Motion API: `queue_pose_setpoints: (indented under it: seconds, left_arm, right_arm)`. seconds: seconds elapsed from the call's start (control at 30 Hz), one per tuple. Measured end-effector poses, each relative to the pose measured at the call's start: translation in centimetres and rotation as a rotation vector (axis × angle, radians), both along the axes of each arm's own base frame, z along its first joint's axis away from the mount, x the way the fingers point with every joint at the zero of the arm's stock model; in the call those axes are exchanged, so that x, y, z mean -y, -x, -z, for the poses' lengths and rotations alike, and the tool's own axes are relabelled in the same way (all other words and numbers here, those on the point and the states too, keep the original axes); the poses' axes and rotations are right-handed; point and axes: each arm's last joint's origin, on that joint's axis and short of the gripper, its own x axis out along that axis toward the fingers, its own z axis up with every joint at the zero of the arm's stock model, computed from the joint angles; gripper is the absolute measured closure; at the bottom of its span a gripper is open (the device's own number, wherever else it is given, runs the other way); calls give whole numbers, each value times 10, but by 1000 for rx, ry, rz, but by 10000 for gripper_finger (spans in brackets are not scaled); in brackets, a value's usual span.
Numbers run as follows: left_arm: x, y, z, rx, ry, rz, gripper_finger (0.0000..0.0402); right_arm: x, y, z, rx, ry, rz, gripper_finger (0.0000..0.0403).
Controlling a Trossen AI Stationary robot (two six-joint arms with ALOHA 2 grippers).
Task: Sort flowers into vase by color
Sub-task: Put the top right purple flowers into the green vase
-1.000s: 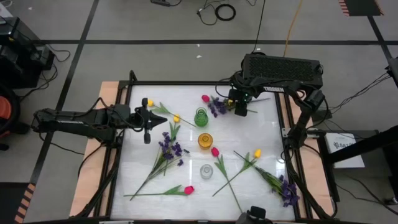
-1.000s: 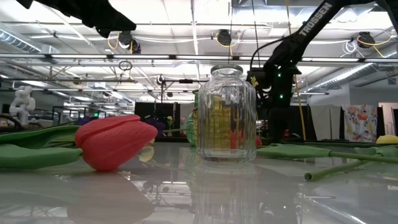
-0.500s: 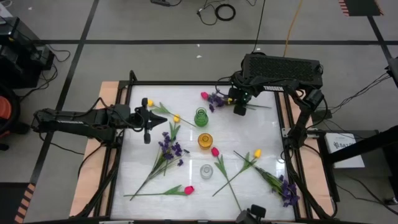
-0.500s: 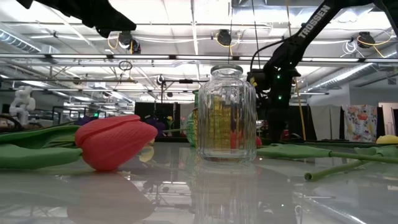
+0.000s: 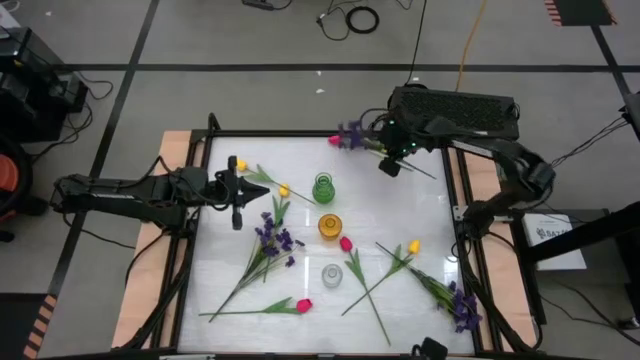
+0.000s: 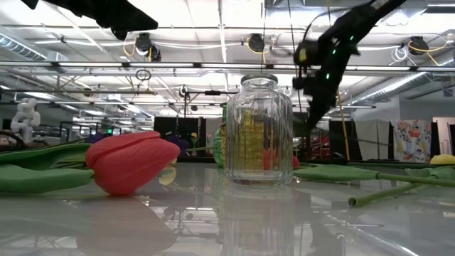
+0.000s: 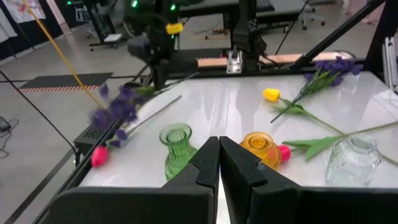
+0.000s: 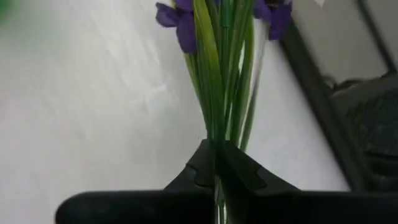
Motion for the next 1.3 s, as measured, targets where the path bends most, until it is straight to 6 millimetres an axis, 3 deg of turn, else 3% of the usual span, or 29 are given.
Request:
queue_pose_setpoints:
  seconds: [0.33, 0.53, 0.7, 0.93, 1.3]
  left_arm:
    - [0, -1, -6, 63, 7, -2, 384]
    - [0, -2, -9, 104, 24, -5, 384]
    - [0, -6, -15, 168, 33, -5, 384]
    - [2, -23, -21, 292, 68, 70, 363]
    - [-7, -43, -22, 404, 104, 35, 183]
  right_arm:
    - [-44, 22, -82, 483, 17, -47, 403]
    - [-71, 22, -126, 817, 84, -140, 403]
    - [-90, 11, -152, 1053, 142, -241, 403]
    - [-109, -24, -161, 1257, 145, -363, 402]
    - [-137, -86, -135, 1351, 83, -400, 402]
